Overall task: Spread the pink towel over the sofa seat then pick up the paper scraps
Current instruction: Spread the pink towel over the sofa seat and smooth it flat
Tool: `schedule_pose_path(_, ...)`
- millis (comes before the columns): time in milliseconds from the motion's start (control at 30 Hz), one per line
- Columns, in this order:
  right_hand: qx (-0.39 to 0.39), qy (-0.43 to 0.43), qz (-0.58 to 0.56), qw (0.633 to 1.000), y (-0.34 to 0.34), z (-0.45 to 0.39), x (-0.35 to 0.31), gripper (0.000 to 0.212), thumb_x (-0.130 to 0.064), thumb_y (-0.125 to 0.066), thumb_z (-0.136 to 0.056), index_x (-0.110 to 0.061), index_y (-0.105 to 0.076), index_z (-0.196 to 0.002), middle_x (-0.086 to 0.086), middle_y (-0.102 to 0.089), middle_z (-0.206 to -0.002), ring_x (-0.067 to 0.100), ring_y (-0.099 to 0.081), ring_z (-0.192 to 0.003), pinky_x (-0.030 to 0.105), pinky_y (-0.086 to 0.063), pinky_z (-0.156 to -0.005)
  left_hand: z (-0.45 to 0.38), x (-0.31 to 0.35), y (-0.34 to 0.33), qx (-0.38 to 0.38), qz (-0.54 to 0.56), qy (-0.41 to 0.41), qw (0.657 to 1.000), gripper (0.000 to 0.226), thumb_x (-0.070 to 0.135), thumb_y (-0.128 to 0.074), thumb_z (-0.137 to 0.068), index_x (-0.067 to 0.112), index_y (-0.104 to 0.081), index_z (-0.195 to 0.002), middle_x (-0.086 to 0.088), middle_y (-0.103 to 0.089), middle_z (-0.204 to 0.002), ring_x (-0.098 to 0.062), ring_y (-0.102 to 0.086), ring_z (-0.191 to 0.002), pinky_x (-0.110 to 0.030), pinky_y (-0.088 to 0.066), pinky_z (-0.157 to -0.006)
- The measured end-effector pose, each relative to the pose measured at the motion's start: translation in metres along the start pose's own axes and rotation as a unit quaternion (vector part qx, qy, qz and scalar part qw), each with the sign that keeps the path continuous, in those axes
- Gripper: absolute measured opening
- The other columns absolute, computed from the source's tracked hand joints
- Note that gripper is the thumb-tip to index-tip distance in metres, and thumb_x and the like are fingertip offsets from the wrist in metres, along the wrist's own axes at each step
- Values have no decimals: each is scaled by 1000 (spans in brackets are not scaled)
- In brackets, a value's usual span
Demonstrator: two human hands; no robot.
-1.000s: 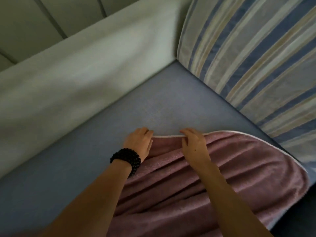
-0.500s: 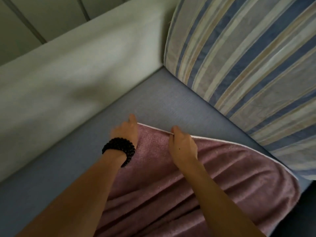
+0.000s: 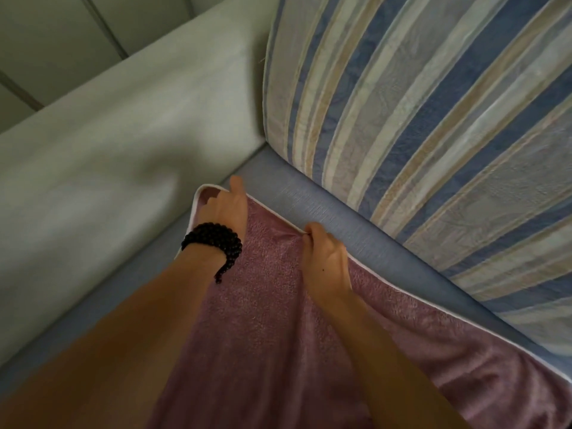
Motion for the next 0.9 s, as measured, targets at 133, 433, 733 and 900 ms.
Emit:
schedule_pose_path(133, 39, 17, -7, 999, 6, -29, 10, 17, 6, -46, -97, 3, -61, -90, 13, -61, -65, 21, -52, -53, 30, -37, -49, -34, 22, 10, 23, 2, 1, 1000, 26, -6, -39, -91, -1, -39, -117, -29, -63, -91, -43, -62, -79, -45, -44, -61)
schedule_pose_path(433, -27, 49, 19, 998, 6, -58, 35, 33, -10, -50, -95, -3, -53, -127, 22, -64, -108, 33, -61, -93, 45, -52, -83, -90, 42, -11, -13, -21, 21, 999, 33, -2, -42, -93, -5, -38, -125, -34, -59, -101, -45, -61, -89, -49, -50, -71)
schedule_pose_path(733, -114, 116, 206, 965, -27, -60, 58, 59, -51, -19, -100, -28, -16, -154, 12, -5, -165, 26, -5, -151, 48, -7, -123, -88, 35, -60, -105, 47, 21, 993, 84, 69, -22, -90, 18, -1, -152, -18, 0, -161, -36, -2, -148, -52, -3, -119)
schedule_pose_path(900, -144, 103, 218, 960, -22, -57, 60, 60, -51, -18, -100, -29, -8, -155, 10, 2, -165, 24, 4, -152, 47, 0, -123, -73, 43, -63, -110, 24, -17, 993, 74, 66, -17, -90, 27, -3, -151, -15, -3, -161, -33, -4, -148, -59, -9, -116)
Point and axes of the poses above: each hand's wrist, its own z-axis away from the middle knuckle, its own y-axis out of the back of the hand, x = y × z, the point moved 1 cm from there along -z, towards the middle knuckle
